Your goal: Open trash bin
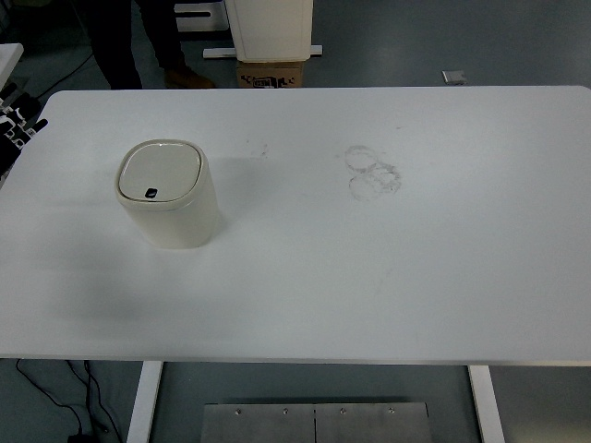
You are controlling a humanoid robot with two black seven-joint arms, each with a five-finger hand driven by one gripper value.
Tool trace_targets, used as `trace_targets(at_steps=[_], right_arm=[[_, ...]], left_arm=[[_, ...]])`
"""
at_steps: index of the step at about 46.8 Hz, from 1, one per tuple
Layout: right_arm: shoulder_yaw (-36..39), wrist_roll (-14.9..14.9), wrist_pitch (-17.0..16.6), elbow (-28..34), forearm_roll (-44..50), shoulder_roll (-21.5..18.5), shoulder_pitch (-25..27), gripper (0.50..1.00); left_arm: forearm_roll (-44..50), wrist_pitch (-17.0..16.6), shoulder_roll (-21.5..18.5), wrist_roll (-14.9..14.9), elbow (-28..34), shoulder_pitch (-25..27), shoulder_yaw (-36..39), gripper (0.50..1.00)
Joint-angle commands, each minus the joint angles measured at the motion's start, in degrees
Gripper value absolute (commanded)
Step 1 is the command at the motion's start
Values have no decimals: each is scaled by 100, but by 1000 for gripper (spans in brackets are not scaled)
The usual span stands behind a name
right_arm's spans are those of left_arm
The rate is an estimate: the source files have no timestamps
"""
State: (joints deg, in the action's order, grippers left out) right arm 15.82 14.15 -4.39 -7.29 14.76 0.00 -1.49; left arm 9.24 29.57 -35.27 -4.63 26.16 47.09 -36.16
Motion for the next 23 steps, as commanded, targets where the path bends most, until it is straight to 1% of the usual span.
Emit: trace_targets(at_steps=[1,7,19,23], right_arm=[[0,0,-1,-1,0,0,-1,991],[9,0,-1,-1,0,0,-1,991],[9,0,-1,-1,0,0,-1,991],[0,0,-1,-1,0,0,-1,991]], left_arm=[[-1,-83,-208,6,248,213,390,1000],[-1,-241,-534,6,697,564,952,1000],[-10,-584,-947,15,1497,1364,2191,1000],[-19,-610,-1087,15,1743,1575,2543,1000]])
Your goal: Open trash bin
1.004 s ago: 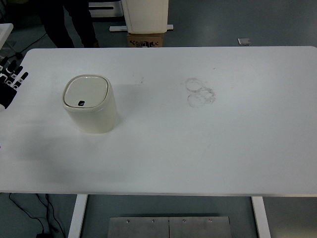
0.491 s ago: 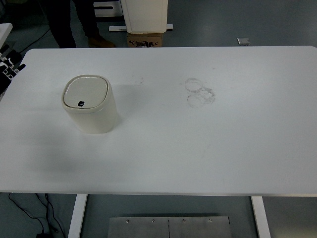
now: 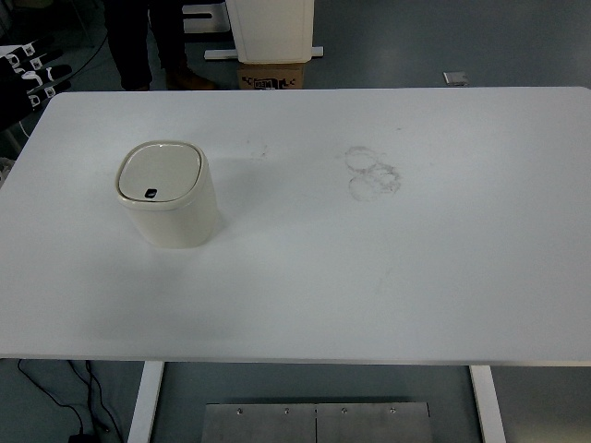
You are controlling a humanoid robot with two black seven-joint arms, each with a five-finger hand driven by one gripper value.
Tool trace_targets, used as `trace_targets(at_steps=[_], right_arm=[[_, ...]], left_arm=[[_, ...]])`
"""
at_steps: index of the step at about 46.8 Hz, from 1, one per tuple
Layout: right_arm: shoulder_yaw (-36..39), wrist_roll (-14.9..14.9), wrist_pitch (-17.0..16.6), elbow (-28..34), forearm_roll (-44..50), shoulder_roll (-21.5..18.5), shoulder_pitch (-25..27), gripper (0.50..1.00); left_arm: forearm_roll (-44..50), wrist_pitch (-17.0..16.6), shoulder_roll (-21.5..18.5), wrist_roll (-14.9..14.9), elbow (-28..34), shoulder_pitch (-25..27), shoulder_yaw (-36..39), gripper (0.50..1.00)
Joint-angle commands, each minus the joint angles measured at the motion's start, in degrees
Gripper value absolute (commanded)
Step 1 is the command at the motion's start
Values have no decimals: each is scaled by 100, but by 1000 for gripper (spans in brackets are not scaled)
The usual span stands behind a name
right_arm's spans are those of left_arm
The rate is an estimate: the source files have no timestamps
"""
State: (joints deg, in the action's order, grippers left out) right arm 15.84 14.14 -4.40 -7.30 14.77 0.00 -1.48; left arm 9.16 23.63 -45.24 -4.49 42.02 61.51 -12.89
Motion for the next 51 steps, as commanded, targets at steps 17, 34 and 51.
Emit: trace_targets(at_steps=[17,34,51], right_arm=[[-2,2,0,0,0,0,-1,991],[-2,2,0,0,0,0,-1,991],[-2,2,0,0,0,0,-1,991]], left_arm=[[-151,-25,-653,18,1045,871,1377,1000],[-987,-16,-714,44,1528,1961,2537,1000],[-1329,37,-749,53,2451,3209,3802,1000]])
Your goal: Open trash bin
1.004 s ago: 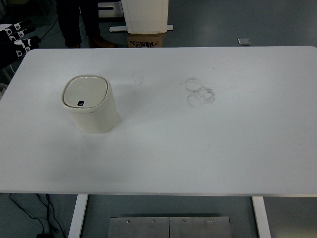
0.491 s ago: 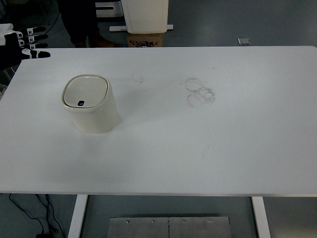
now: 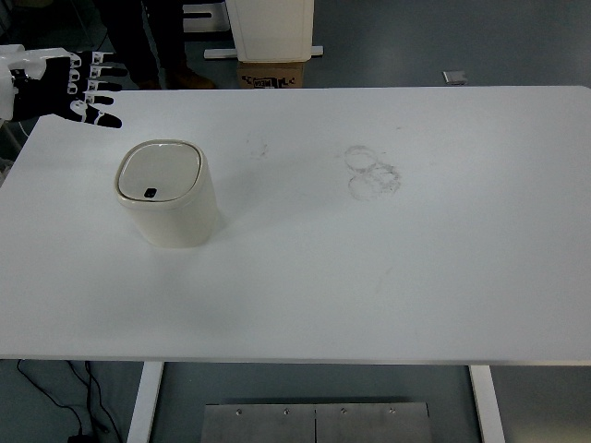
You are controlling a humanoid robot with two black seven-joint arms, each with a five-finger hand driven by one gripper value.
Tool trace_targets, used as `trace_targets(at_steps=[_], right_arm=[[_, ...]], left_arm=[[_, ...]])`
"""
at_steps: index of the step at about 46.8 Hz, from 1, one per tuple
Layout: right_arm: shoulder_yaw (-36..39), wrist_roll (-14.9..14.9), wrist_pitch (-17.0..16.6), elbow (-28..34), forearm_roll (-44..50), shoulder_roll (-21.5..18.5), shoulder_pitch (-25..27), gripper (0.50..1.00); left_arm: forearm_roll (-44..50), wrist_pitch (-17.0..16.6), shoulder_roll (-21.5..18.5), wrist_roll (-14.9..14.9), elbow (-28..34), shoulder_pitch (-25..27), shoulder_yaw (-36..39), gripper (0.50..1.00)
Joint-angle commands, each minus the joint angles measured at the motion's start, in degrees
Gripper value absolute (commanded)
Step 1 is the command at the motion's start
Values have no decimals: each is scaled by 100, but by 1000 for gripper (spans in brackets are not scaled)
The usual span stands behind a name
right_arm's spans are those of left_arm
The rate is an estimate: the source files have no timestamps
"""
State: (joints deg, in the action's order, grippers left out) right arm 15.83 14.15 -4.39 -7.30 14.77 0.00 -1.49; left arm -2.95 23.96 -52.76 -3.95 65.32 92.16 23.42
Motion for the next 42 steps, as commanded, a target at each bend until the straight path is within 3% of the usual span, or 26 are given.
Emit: trace_targets(at_steps=[1,7,17,26,42], right_arm=[[-1,0,0,0,0,0,-1,991],[-1,0,0,0,0,0,-1,991],[-1,0,0,0,0,0,-1,991],[-1,0,0,0,0,0,-1,991],[-1,0,0,0,0,0,-1,991]], left_arm=[[-153,4,2,-1,156,171,224,1000],[-364,56,11,-1,288,241,321,1000],[-496,478,37,17,341,338,321,1000],[-619,593,11,368,358,356,339,1000],[-1234,953,11,368,367,426,383,1000]])
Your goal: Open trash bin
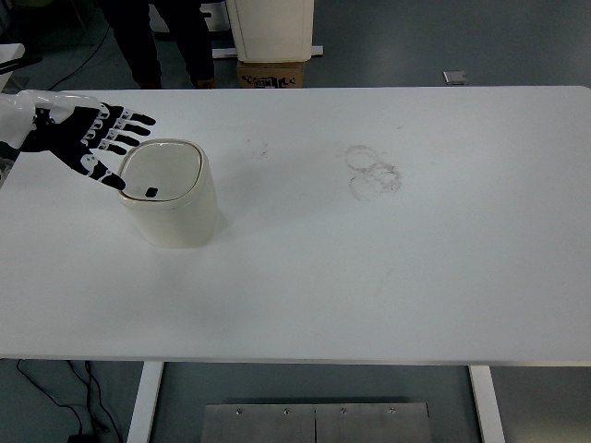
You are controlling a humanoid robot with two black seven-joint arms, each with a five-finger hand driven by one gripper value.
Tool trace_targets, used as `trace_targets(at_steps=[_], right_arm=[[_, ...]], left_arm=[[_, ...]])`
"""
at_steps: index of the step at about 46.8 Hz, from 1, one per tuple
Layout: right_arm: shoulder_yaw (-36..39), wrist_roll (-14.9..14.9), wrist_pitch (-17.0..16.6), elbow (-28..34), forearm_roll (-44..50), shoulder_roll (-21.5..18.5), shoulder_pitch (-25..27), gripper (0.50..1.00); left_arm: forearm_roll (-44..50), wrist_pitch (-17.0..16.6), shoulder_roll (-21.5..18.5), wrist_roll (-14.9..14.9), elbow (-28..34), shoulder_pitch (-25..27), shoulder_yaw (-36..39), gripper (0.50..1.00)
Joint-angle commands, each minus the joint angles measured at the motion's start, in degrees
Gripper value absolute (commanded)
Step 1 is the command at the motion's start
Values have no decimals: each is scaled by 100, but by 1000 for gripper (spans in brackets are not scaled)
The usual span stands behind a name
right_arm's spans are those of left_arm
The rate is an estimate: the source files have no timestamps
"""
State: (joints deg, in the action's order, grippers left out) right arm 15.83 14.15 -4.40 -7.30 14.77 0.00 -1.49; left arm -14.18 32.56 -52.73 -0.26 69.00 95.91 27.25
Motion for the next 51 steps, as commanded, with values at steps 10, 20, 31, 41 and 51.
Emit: trace_targets(at_steps=[10,20,31,41,51], right_arm=[[-1,0,0,0,0,0,0,991],[-1,0,0,0,0,0,0,991],[-1,0,0,0,0,0,0,991],[-1,0,0,0,0,0,0,991],[-1,0,0,0,0,0,0,991]], left_arm=[[-331,244,0,9,219,139,0,1000],[-656,244,-26,9,246,218,8,1000],[-770,244,26,9,246,209,17,1000],[-770,244,149,9,246,174,17,1000],[-770,244,272,9,237,130,17,1000]])
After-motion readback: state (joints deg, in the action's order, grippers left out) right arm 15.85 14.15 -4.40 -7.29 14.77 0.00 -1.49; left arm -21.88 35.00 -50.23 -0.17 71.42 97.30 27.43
